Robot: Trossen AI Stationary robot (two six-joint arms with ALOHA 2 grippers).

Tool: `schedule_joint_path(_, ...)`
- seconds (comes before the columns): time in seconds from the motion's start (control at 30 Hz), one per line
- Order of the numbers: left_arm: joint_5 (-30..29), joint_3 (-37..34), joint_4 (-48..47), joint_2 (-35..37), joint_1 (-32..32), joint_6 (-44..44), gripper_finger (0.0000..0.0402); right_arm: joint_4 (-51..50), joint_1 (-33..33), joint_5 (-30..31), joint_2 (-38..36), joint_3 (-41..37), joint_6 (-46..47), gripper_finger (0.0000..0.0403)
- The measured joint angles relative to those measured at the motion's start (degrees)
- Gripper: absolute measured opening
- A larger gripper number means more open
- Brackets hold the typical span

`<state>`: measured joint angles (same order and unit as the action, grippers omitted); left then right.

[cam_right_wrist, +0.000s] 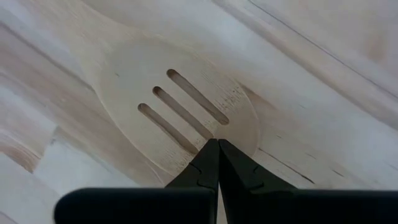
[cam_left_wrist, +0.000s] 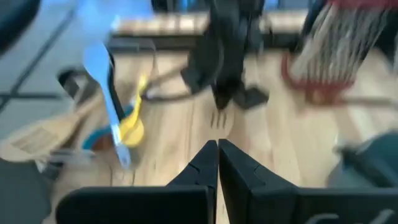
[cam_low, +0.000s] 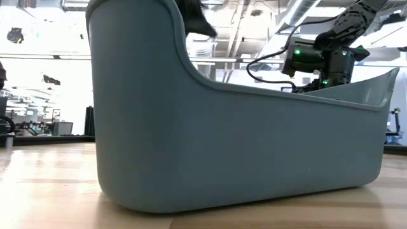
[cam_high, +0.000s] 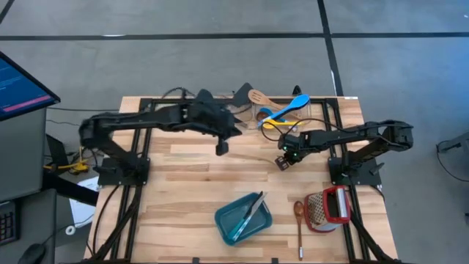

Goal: Pick & Place Kitchen Items
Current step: Put the wooden slotted spatula into the top right transparent bin

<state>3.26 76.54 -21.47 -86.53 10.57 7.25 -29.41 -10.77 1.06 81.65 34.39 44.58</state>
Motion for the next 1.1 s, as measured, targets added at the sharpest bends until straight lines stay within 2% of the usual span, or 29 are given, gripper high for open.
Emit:
schedule_joint_path(0.1,-0.2,2.4,-5.6,-4.7,0.8,3.2,0.0001,0.0,-0.2,-0.3,0.0,0.0,0.0,0.0)
schedule_joint_path(0.27,1.1,2.7,-10.5,-11.4,2.4,6.9,0.0001,0.3,-0.3,-0.7,0.0,0.0,0.0,0.0)
schedule_joint_path(0.47,5.2,2.5,-12.3,-17.8,4.6,8.0,0.0001,1.4,-0.3,-1.2,0.0,-0.1,-0.1,0.0)
schedule_joint_path(0.6,5.6,2.5,-12.0,-20.9,5.1,9.5,0.0001,1.7,-0.3,-1.2,0.1,-0.1,-0.1,0.0)
schedule_joint_path(0.73,5.1,2.5,-11.8,-22.2,4.9,10.5,0.0002,1.7,-0.3,-1.2,0.1,-0.1,-0.1,0.0)
schedule_joint_path(0.9,1.6,1.5,-10.6,-22.2,4.9,10.6,0.0004,1.7,-0.3,-1.2,0.0,-0.1,-0.1,0.0)
schedule_joint_path(1.1,1.5,0.3,-9.8,-22.7,4.7,10.5,0.0031,1.7,-0.3,-1.2,0.0,-0.1,-0.4,0.0)
